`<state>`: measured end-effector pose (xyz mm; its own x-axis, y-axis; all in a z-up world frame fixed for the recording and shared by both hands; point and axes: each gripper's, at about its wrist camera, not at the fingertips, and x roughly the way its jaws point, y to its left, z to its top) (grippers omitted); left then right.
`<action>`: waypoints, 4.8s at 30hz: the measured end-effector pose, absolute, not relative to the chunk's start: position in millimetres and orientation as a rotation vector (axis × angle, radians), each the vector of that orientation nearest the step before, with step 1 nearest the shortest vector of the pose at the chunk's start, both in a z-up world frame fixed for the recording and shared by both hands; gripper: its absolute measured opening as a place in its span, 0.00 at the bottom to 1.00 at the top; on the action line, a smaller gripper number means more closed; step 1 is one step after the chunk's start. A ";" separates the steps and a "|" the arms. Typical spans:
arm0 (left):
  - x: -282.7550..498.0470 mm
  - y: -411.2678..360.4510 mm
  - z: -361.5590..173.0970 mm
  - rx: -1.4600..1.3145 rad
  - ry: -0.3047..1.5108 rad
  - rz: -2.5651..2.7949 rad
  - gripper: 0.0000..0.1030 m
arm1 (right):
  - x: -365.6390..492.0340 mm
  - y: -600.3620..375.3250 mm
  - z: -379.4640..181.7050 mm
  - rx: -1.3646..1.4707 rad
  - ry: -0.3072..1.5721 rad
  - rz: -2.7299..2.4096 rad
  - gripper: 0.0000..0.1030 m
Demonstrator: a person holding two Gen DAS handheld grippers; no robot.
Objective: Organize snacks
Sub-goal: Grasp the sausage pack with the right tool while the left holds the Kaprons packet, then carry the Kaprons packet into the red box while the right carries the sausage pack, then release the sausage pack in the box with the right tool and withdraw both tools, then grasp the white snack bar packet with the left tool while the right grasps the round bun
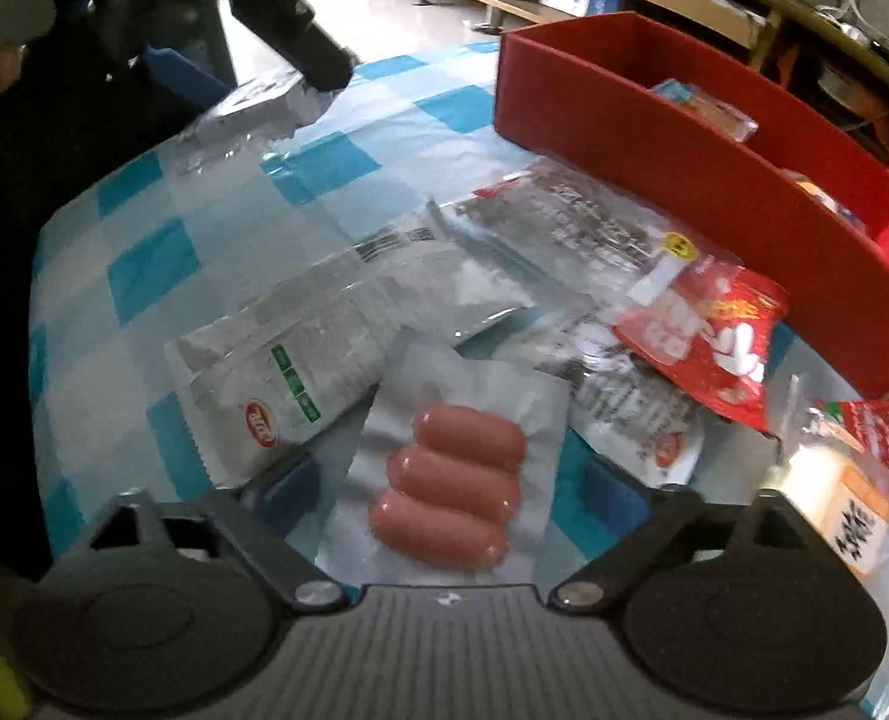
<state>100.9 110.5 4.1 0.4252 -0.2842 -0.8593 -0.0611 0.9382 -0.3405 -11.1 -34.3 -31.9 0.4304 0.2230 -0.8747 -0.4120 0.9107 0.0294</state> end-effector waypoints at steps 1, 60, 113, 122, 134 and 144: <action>101.1 110.0 4.8 -0.345 1.126 -0.146 0.69 | -11.4 -37.4 -28.7 -0.183 1.055 0.391 0.69; 164.2 -5.5 43.9 -0.226 0.998 -0.204 0.64 | 73.5 -158.2 78.7 0.235 0.728 0.172 0.68; 187.4 -26.7 18.1 -0.024 1.004 -0.154 0.90 | 138.7 -183.8 39.5 0.207 0.833 0.117 0.71; 153.4 -16.5 0.7 -0.051 1.086 -0.194 0.90 | 116.5 -182.3 41.9 0.197 0.848 0.132 0.72; 91.0 2.0 -33.3 -0.050 1.208 -0.193 0.91 | 76.2 -179.4 51.1 0.205 0.849 0.158 0.76; 79.8 -7.2 -62.0 0.048 1.261 -0.166 0.91 | 50.3 -181.9 52.5 0.229 0.852 0.169 0.76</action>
<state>79.8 -7.2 -62.0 0.2950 -0.0980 -0.9504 0.1509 0.9870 -0.0549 50.3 -181.9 52.5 0.6477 0.2384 -0.7236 -0.0561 0.9621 0.2668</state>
